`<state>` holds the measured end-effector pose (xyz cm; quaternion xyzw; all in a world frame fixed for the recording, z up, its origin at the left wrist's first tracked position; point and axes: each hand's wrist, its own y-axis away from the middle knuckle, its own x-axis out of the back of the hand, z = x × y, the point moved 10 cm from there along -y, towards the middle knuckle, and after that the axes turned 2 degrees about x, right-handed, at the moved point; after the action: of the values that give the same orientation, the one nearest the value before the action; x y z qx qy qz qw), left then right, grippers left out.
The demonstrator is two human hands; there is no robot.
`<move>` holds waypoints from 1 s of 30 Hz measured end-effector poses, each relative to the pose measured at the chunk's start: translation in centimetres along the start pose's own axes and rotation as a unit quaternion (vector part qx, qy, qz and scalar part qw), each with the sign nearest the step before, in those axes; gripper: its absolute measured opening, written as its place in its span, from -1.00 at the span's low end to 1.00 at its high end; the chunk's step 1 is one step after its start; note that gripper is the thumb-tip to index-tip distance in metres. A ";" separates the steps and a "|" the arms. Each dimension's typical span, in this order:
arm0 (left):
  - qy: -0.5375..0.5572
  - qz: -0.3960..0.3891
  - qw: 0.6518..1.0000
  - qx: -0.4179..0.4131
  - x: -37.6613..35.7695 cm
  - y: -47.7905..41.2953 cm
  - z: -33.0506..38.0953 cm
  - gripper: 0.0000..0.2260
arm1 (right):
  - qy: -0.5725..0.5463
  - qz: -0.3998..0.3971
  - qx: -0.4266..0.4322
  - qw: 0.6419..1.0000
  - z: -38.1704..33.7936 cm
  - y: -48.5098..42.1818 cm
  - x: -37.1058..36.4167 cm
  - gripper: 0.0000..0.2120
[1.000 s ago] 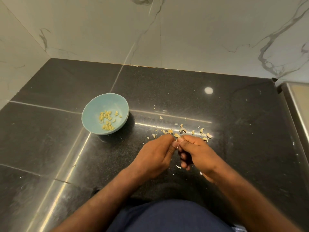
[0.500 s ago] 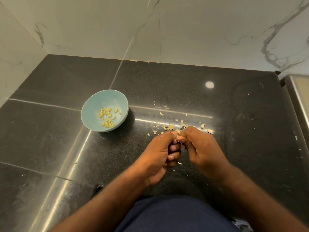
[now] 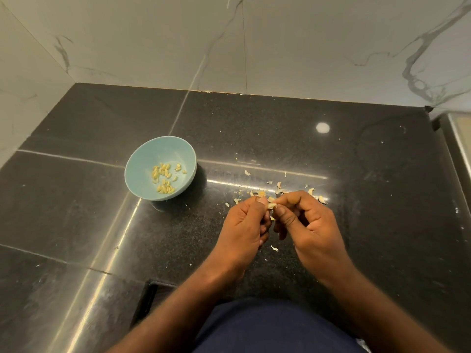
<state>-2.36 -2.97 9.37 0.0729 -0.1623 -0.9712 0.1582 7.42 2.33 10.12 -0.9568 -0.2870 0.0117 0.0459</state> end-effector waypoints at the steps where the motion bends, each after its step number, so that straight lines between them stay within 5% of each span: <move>1: -0.003 0.004 1.000 -0.006 0.1 0.0 0.0 -0.67 | -0.022 -0.001 -0.014 1.000 0.2 0.0 0.0 -0.92; 7: -0.060 0.021 0.993 -0.097 0.0 0.6 1.7 -0.71 | -0.149 -0.003 -0.092 0.985 1.1 0.0 -0.4 -0.90; 12: -0.179 0.050 0.966 -0.178 0.6 0.8 2.4 -0.79 | -0.150 0.014 -0.128 0.980 1.3 0.0 0.0 -0.81; 20: -0.256 0.056 0.945 -0.196 0.8 0.6 2.0 -0.83 | -0.096 0.013 -0.136 0.986 1.5 -0.3 0.4 -0.89; 30: -0.221 0.040 0.957 -0.185 1.0 0.7 2.2 -0.85 | -0.226 0.024 -0.214 0.950 2.9 0.4 -0.2 -0.78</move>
<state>-3.49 -3.29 11.53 -0.1808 -0.0130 -0.9689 0.1683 7.36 2.13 7.23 -0.9229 -0.2629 0.1669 -0.2264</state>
